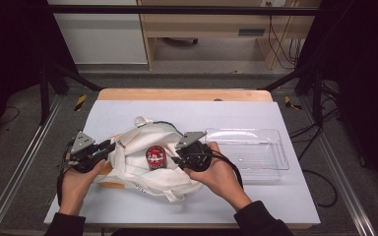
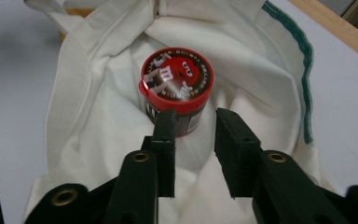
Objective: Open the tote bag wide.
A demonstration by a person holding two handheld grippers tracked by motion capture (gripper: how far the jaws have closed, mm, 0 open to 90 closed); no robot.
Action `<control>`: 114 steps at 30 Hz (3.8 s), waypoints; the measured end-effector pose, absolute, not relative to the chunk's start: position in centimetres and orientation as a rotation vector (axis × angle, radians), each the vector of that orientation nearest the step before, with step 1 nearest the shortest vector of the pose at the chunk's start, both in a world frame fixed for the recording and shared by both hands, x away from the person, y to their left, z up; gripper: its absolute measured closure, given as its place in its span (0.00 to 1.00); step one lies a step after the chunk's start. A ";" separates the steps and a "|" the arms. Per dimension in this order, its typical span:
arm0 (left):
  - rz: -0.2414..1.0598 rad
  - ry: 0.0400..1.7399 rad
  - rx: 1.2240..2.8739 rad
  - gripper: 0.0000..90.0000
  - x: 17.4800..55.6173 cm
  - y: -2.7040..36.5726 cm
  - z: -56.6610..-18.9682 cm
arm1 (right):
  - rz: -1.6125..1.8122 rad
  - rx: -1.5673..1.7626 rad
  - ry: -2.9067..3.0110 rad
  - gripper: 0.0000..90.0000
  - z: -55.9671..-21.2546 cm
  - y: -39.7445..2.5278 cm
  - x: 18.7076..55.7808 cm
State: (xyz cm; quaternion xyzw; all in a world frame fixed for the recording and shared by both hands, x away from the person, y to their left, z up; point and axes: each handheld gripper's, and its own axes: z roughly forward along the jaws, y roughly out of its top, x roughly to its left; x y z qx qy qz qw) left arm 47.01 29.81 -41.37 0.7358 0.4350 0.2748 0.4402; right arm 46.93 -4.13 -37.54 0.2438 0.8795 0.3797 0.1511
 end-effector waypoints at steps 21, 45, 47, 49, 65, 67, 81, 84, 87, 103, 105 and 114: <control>0.766 1.107 1.788 0.20 45.0 31.5 -42.7 | 1.143 0.712 2.493 0.18 -40.5 1.3 48.0; 0.791 1.200 1.780 0.13 44.2 32.7 -44.8 | 1.118 0.674 2.563 0.17 -42.1 2.5 51.0; 0.798 1.203 1.774 0.13 44.2 32.8 -44.8 | 1.117 0.672 2.572 0.15 -42.2 2.6 51.1; 0.794 1.203 1.772 0.13 44.2 32.8 -44.8 | 1.101 0.678 2.579 0.15 -42.4 2.6 51.2; 0.777 1.197 1.790 0.12 44.3 32.7 -45.0 | 1.079 0.682 2.625 0.19 -43.4 2.9 51.9; 0.776 1.196 1.794 0.12 44.3 32.6 -45.0 | 1.074 0.685 2.631 0.20 -43.5 2.9 51.9; 0.769 1.195 1.804 0.13 44.4 32.6 -45.1 | 1.057 0.682 2.656 0.23 -43.9 2.9 52.2; 0.768 1.195 1.803 0.13 44.4 32.7 -45.1 | 1.055 0.688 2.660 0.23 -44.0 3.0 52.2; 0.766 1.197 1.801 0.13 44.4 32.8 -45.1 | 1.057 0.691 2.665 0.24 -44.1 3.0 52.3; 0.767 1.194 1.807 0.13 44.4 32.8 -45.1 | 1.048 0.685 2.664 0.27 -44.0 3.1 52.2; 0.767 1.194 1.808 0.13 44.4 32.8 -45.1 | 1.047 0.688 2.663 0.27 -44.0 3.2 52.2; 0.766 1.198 1.802 0.13 44.4 32.9 -45.1 | 1.037 0.708 2.662 0.27 -43.9 3.1 52.2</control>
